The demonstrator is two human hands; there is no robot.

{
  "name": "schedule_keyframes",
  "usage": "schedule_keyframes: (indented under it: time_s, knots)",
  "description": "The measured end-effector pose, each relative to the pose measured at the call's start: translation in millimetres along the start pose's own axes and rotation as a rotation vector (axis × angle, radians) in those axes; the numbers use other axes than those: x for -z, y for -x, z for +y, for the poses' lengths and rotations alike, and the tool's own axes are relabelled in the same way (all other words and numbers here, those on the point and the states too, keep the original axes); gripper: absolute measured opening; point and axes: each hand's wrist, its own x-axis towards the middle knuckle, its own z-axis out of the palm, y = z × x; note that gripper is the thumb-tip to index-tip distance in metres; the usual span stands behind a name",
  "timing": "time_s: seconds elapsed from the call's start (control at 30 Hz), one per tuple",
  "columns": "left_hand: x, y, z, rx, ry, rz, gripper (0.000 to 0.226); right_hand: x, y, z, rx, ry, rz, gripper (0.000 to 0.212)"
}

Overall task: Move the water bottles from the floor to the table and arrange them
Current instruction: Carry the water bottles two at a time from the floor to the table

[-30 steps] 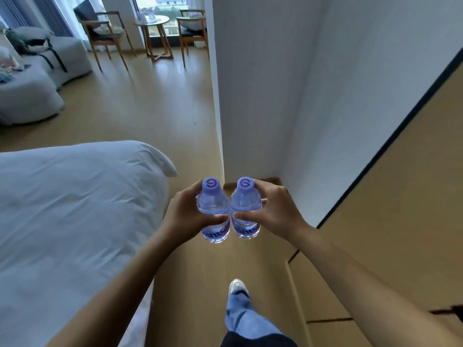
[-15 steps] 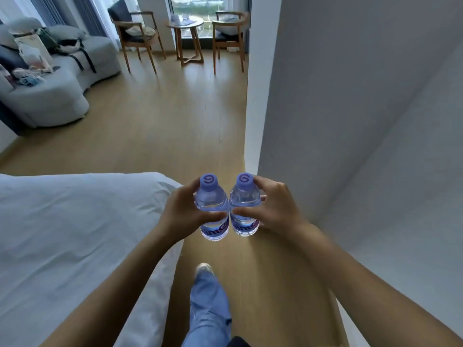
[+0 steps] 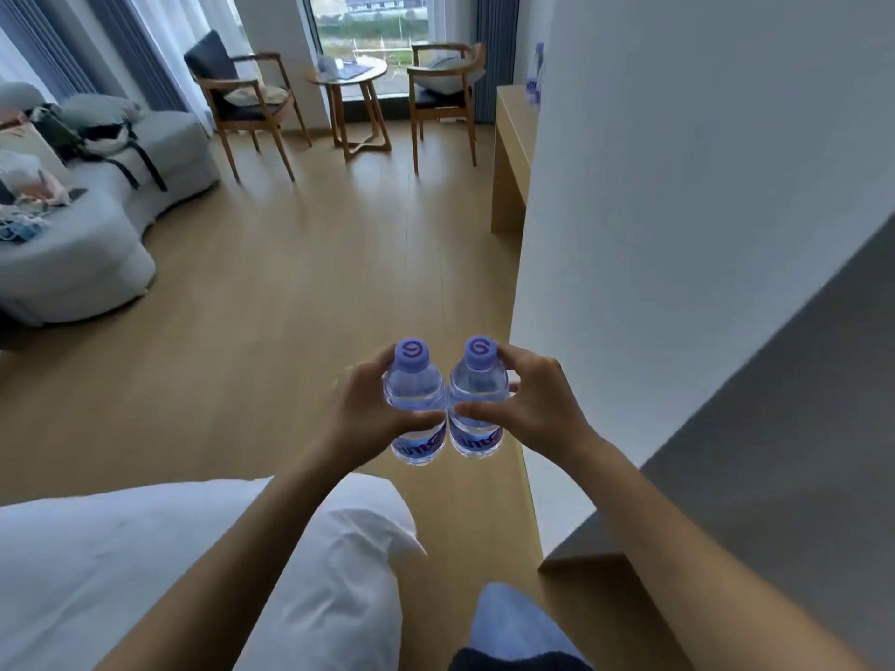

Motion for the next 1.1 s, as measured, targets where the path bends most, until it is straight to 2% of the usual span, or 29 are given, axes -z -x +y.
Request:
schedule_keyframes:
  time_s: [0.23,0.4,0.6,0.7,0.8,1.1]
  knots:
    - [19,-185,-54,0.070,-0.008,-0.015,0.054,-25,-180,62,-0.004,-0.010,-0.010,0.055]
    - [32,-321,-71,0.121,0.020,-0.018,0.042,-26,-314,102,-0.004,-0.001,-0.029,0.054]
    - [51,-466,-88,0.085,0.064,-0.035,0.056,-17,-455,134,-0.013,0.006,-0.017,0.048]
    - [53,-537,-103,0.058,0.092,-0.045,0.053,-17,-518,158,-0.031,0.005,0.001,0.055]
    - [52,-615,-122,0.024,0.107,-0.048,0.053,-18,-583,185,-0.065,0.005,0.027,0.053]
    - [58,-863,-153,-0.093,0.099,-0.225,0.052,-9,-778,246,-0.196,-0.026,0.162,0.042]
